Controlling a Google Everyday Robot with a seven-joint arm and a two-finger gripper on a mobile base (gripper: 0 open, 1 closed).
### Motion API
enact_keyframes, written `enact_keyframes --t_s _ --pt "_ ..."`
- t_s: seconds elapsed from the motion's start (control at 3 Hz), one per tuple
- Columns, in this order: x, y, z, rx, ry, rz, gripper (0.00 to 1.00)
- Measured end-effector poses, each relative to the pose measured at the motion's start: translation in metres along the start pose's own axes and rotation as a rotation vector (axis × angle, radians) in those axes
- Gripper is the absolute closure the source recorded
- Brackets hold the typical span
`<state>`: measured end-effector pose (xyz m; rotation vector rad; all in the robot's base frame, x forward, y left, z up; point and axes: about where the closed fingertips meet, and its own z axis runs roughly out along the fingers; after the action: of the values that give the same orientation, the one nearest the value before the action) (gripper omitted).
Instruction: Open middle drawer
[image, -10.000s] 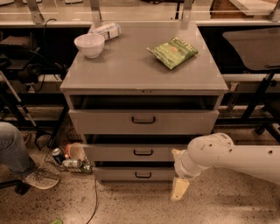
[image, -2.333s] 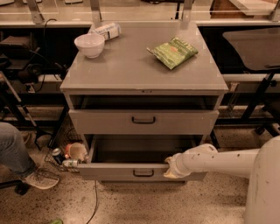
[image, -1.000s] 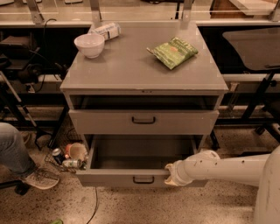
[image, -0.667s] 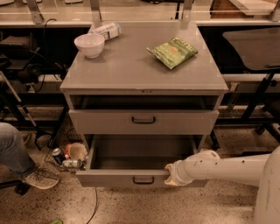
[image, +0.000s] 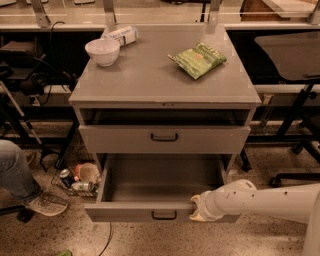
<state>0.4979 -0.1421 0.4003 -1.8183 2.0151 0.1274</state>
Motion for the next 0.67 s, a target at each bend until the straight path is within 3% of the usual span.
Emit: enact_keyframes --t_s 0.33,0.67 --pt "-0.001 0.000 -0.002 0.000 0.000 0.000 1.00" --pt "0.006 0.032 -0.006 -0.021 -0.009 0.031 1.00"
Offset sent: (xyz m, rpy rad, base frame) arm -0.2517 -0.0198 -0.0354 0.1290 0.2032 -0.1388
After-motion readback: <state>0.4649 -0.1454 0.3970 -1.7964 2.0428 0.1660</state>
